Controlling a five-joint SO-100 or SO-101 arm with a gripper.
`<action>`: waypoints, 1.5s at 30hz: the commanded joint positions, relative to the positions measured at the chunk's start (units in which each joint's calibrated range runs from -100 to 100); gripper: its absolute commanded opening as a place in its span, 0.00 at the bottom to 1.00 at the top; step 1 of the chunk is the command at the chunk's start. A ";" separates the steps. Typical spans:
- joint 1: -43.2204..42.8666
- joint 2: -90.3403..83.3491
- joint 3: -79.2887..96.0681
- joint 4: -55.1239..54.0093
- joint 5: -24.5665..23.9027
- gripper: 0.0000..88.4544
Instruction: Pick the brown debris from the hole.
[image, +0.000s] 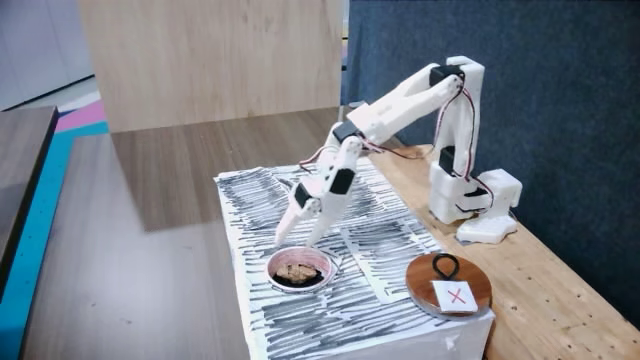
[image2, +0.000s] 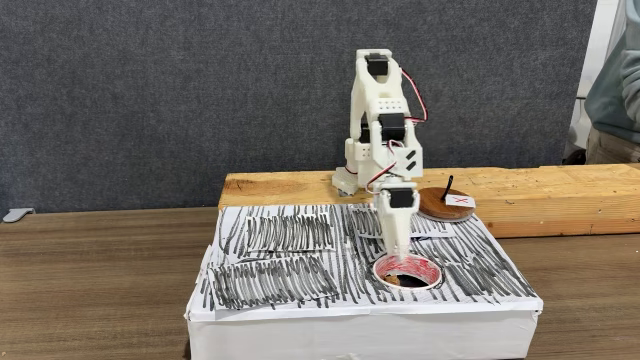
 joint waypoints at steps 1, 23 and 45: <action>-1.14 0.70 -3.13 -0.50 -0.12 0.27; 0.62 25.16 -7.96 -10.98 0.19 0.27; 10.56 10.50 -8.85 -8.97 0.19 0.27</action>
